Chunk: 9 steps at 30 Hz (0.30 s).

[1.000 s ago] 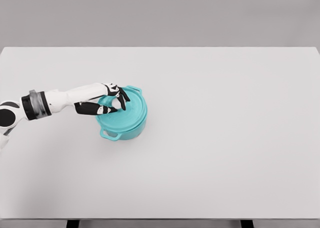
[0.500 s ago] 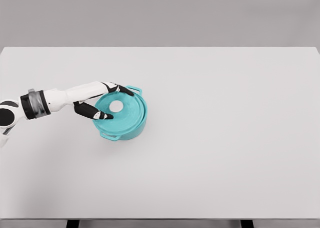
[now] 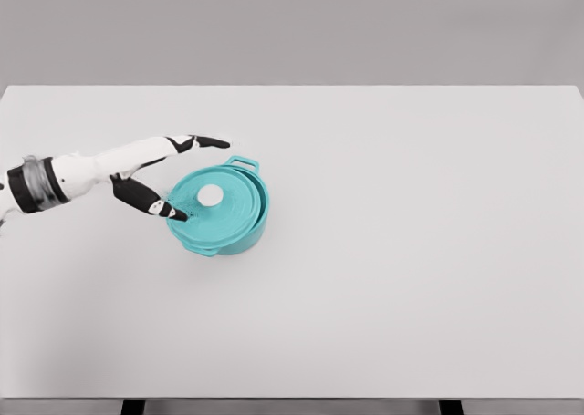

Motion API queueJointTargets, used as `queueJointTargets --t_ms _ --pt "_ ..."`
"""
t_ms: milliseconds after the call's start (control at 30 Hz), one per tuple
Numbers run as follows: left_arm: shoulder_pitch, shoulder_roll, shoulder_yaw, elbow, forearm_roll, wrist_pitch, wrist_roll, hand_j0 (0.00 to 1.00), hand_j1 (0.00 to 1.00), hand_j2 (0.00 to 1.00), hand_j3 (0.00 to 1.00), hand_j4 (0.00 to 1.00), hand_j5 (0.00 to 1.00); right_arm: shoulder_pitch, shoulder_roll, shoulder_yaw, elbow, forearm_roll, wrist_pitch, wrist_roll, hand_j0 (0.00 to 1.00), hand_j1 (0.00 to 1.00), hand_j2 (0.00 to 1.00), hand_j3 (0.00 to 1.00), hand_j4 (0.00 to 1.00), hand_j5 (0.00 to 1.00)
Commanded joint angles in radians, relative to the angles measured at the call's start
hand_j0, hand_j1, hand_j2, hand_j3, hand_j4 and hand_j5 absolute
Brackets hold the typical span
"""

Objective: Cover the pot with left arm

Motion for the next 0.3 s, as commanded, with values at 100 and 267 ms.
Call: queueJointTargets --t_ms 100,267 --pt "0.026 0.196 0.017 -0.059 0.108 -0.014 -0.007 1.00 1.00 1.00 1.00 1.00 1.00 0.000 0.000 0.000 0.000 0.001 -0.001 0.000 1.00 1.00 1.00 1.00 1.00 1.00" --pt "0.023 0.199 0.016 -0.053 0.121 -0.014 -0.004 1.00 1.00 1.00 1.00 1.00 1.00 0.000 0.000 0.000 0.000 0.001 -0.001 0.000 1.00 1.00 1.00 1.00 1.00 1.00"
